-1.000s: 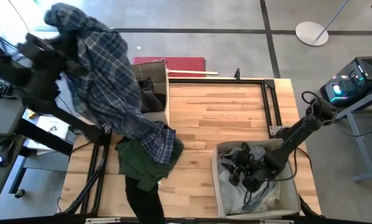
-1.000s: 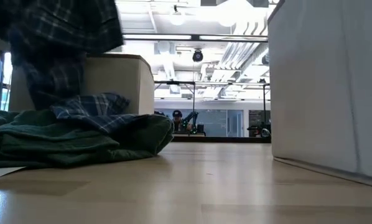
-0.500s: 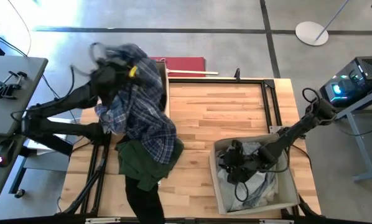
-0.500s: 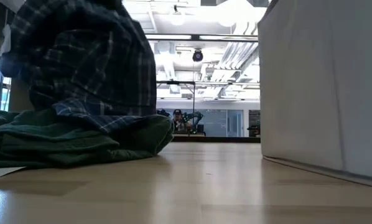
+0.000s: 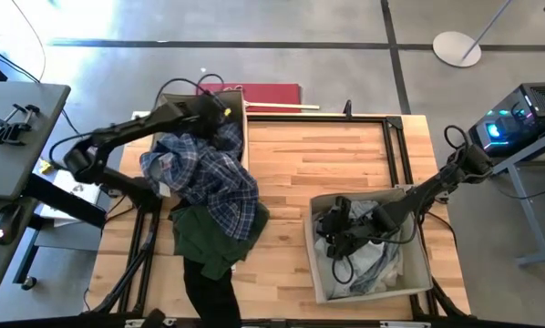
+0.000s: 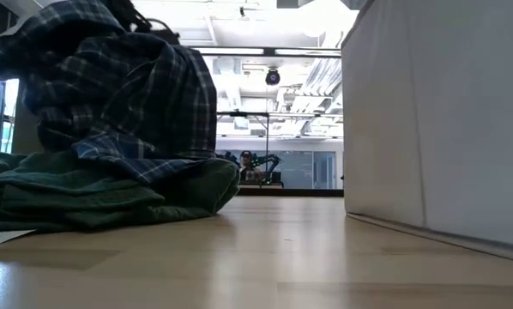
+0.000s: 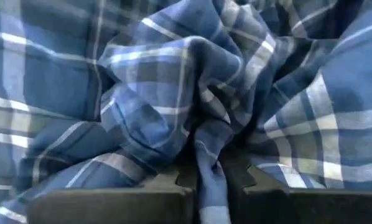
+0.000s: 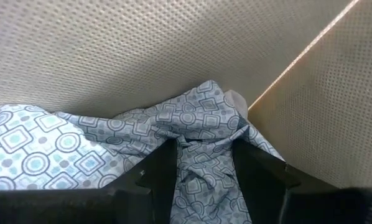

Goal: Sort clothes
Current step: Put the blue shirt into the top laundry bin

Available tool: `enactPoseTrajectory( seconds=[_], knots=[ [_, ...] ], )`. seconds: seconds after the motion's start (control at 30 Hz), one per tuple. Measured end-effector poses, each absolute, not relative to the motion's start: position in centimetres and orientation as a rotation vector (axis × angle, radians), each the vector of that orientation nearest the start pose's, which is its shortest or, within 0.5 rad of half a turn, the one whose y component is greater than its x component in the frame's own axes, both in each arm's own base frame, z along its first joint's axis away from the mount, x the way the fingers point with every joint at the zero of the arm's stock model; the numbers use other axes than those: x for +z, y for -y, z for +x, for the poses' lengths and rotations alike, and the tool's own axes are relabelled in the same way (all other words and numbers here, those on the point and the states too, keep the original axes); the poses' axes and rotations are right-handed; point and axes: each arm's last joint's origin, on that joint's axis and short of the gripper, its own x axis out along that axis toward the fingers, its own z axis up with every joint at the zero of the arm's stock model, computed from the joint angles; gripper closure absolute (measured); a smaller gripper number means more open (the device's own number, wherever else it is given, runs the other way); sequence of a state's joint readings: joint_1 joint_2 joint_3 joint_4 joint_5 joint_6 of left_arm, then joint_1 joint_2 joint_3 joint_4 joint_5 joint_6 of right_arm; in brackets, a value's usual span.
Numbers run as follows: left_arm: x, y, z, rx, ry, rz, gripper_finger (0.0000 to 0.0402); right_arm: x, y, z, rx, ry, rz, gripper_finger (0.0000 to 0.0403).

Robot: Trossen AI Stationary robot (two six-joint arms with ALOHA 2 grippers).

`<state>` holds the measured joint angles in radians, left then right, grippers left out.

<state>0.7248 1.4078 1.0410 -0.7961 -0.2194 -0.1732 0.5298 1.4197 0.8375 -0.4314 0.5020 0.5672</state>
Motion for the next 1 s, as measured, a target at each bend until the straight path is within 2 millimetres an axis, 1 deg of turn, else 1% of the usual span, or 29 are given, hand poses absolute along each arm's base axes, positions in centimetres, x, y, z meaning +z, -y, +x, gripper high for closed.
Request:
enactPoseTrajectory(
  seconds=[0.03,0.1,0.17,0.23,0.3,0.37,0.43,0.5,0.57,0.63,0.67,0.77,0.83,0.9,1.0],
  knots=[
    [24.3,-18.3,19.6,0.930,-1.104,-0.452,0.0372,20.1,-12.3,23.8,-0.221,-0.842,0.033,0.0252],
    [24.7,-18.7,19.7,0.912,-1.114,-0.469,0.0348,20.1,-12.3,23.8,-0.226,-0.840,0.046,0.0252],
    [26.0,-19.2,19.8,0.876,-1.084,-0.498,0.0318,20.1,-12.3,23.8,-0.228,-0.840,0.056,0.0252],
    [28.1,-19.5,19.8,0.845,-1.037,-0.523,0.0285,20.1,-12.3,23.8,-0.229,-0.840,0.063,0.0252],
    [30.7,-19.5,19.8,0.840,-1.000,-0.537,0.0254,20.1,-12.3,23.8,-0.230,-0.840,0.066,0.0252],
    [33.6,-19.1,19.6,0.839,-0.970,-0.533,0.0230,20.1,-12.3,23.8,-0.230,-0.840,0.066,0.0252],
    [36.6,-18.2,19.4,0.838,-0.924,-0.500,0.0218,20.1,-12.3,23.8,-0.230,-0.840,0.070,0.0252],
    [39.6,-16.7,19.2,0.844,-0.858,-0.435,0.0216,20.1,-12.3,23.8,-0.230,-0.840,0.070,0.0252],
    [42.3,-14.5,19.0,0.819,-0.777,-0.364,0.0221,20.1,-12.3,23.8,-0.234,-0.839,0.081,0.0252],
    [44.3,-11.9,18.6,0.746,-0.706,-0.313,0.0232,20.1,-12.4,23.8,-0.238,-0.838,0.091,0.0251],
    [45.0,-10.4,18.4,0.697,-0.680,-0.291,0.0238,20.1,-12.4,23.8,-0.239,-0.838,0.093,0.0251],
    [45.8,-6.3,18.1,0.539,-0.648,-0.279,0.0259,20.1,-12.4,23.8,-0.248,-0.836,0.112,0.0252],
    [45.9,-4.1,17.9,0.441,-0.665,-0.293,0.0273,20.1,-12.4,23.8,-0.250,-0.835,0.116,0.0252],
    [45.7,-2.3,17.6,0.346,-0.702,-0.323,0.0285,20.1,-12.4,23.8,-0.249,-0.835,0.115,0.0251],
    [45.0,-0.6,17.0,0.257,-0.819,-0.415,0.0299,20.1,-12.4,23.8,-0.248,-0.836,0.112,0.0251]
  ],
)
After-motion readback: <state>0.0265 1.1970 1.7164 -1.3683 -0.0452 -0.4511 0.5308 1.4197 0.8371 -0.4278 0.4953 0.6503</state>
